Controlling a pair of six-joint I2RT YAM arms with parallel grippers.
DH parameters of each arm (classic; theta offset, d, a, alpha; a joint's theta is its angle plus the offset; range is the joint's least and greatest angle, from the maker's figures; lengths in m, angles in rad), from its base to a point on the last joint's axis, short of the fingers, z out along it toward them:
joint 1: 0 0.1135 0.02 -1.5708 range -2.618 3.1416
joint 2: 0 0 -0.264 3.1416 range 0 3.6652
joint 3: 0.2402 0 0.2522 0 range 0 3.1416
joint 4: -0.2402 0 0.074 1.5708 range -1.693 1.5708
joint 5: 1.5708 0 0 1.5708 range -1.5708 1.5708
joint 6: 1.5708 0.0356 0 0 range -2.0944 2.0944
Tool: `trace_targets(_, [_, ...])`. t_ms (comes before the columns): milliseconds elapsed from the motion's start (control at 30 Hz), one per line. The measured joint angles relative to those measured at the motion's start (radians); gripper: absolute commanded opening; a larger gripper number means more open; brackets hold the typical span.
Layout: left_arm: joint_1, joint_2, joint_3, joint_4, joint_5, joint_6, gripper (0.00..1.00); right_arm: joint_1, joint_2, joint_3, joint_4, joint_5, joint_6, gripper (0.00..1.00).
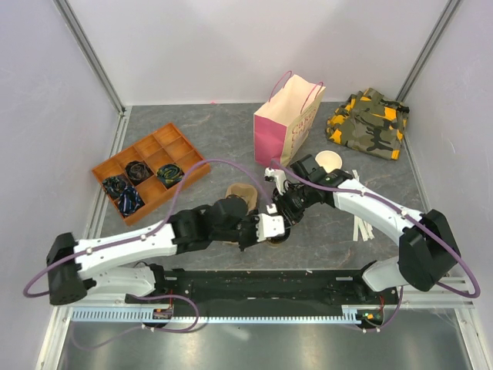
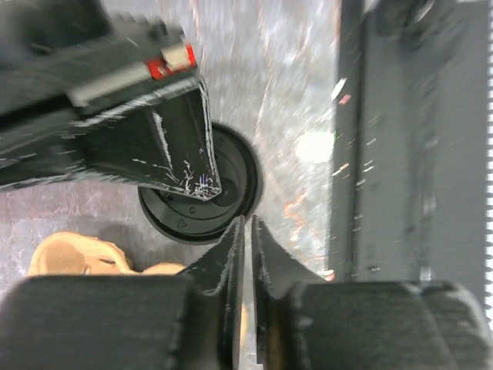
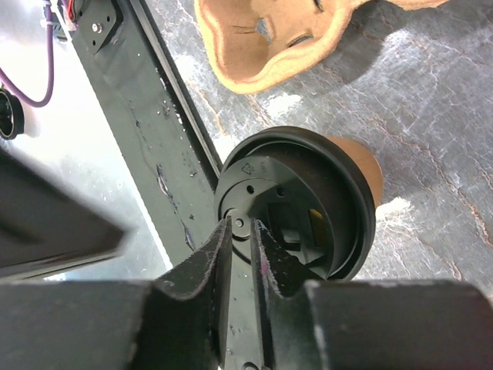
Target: Pack the takeout coffee
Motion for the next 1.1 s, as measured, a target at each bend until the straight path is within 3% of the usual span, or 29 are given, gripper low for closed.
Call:
trace_targets(67, [0.013, -0.065, 0.0, -0.009, 0.039, -0.045, 0.49, 0.001, -0.002, 0.01, -0.013, 0.0, -0.007, 0.36])
trace_targets(133, [0.042, -0.141, 0.0, -0.012, 0.076, -0.112, 0.55, 0.001, -0.008, 0.021, -0.029, 0.002, -0.021, 0.4])
trace_targets(233, [0.119, -0.216, 0.0, -0.014, 0.124, -0.2, 0.62, 0.001, -0.019, 0.048, -0.053, 0.004, -0.028, 0.55])
trace_targets(467, [0.464, -0.236, 0.028, -0.097, 0.229, -0.378, 0.76, 0.0, -0.049, 0.167, -0.082, 0.031, -0.05, 0.75])
trace_targets(700, [0.608, -0.216, 0.033, -0.195, 0.28, -0.425, 0.84, -0.002, -0.059, 0.207, -0.135, 0.164, -0.098, 0.83])
trace_targets(833, [0.611, -0.203, 0.023, -0.223, 0.337, -0.398, 0.88, -0.002, -0.064, 0.202, -0.184, 0.217, -0.148, 0.97])
trace_targets(1000, [0.645, -0.267, -0.008, -0.22, 0.385, -0.367, 0.88, 0.048, -0.084, 0.213, -0.223, 0.312, -0.24, 0.98])
trace_targets(1100, [0.757, -0.267, -0.006, -0.202, 0.433, -0.408, 0.88, 0.143, -0.039, 0.282, -0.259, 0.373, -0.319, 0.98])
